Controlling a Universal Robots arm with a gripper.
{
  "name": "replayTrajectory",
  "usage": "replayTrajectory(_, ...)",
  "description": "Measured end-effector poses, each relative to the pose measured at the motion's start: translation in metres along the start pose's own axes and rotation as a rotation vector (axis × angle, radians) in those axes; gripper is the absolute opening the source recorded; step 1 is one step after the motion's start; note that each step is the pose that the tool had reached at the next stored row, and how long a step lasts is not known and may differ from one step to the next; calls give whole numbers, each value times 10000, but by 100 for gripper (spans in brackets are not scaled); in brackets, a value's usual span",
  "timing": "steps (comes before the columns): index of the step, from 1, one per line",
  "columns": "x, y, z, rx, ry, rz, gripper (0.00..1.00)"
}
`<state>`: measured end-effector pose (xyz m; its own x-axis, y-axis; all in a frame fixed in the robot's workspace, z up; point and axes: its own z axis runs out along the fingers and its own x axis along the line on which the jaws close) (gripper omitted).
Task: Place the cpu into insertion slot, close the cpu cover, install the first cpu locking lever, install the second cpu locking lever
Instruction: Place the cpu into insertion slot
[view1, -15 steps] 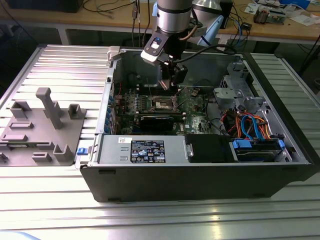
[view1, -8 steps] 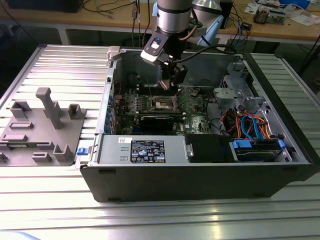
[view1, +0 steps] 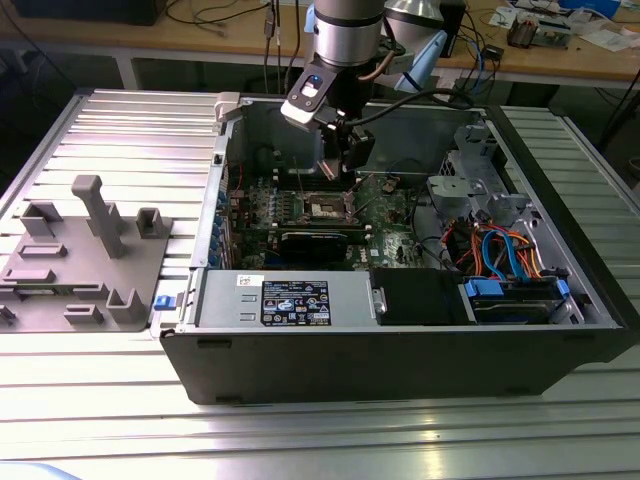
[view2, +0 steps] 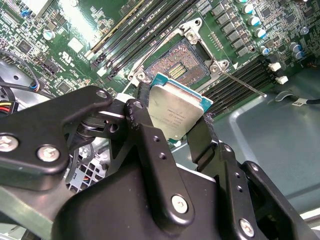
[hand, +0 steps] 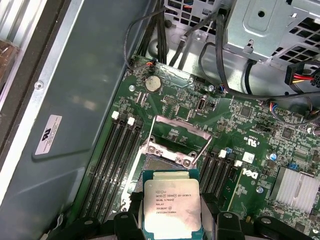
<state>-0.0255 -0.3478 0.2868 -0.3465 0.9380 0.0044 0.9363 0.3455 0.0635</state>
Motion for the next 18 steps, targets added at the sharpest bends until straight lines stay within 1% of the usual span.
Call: replayTrajectory(18, 0, 0, 0, 0, -6, 95, 54)
